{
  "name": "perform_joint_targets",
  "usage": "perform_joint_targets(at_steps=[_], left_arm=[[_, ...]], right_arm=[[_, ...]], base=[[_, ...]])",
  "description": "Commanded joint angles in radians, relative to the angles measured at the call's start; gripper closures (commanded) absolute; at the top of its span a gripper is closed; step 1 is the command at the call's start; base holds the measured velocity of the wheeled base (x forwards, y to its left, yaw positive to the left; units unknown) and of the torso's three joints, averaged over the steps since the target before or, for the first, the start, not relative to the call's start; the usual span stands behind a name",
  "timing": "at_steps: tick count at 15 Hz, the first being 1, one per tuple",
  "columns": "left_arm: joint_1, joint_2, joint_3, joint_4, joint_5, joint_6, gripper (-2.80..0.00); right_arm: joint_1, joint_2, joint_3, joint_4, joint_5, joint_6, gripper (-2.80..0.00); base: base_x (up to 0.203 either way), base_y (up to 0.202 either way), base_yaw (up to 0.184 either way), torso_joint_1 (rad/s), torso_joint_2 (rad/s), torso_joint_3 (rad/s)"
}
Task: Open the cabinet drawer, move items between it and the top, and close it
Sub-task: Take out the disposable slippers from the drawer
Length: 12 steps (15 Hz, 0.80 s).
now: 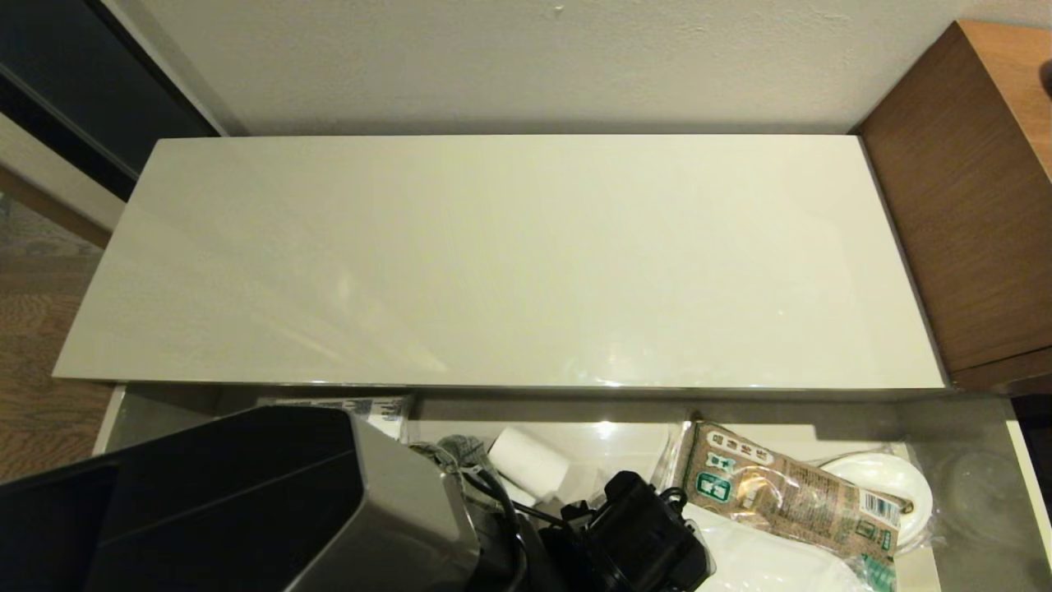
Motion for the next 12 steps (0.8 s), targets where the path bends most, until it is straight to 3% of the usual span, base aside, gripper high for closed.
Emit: perform_joint_targets(at_steps=[1, 4, 6, 12], left_arm=[[0.001, -0.004, 0.008, -0.022, 0.017, -0.005, -2.8], [0.016, -0.02, 0.015, -0.034, 0.039, -0.033, -2.8], [0.074, -0.043, -0.009, -0.038, 0.052, -0.05, -2.8], [0.09, -0.042, -0.055, -0.059, 0.06, -0.05, -2.8]], right_arm=[[0.0, -0.022, 0.002, 0.0, -0.001, 0.0, 0.0], [0.0, -0.022, 0.002, 0.0, -0.001, 0.0, 0.0], [0.0, -0.022, 0.002, 0.0, -0.001, 0.0, 0.0], [0.0, -0.022, 0.002, 0.0, -0.001, 0.0, 0.0]], base=[[0.0, 0.0, 0.0, 0.0, 0.0, 0.0], [0.0, 0.0, 0.0, 0.0, 0.0, 0.0], [0.0, 0.0, 0.0, 0.0, 0.0, 0.0], [0.0, 0.0, 0.0, 0.0, 0.0, 0.0]])
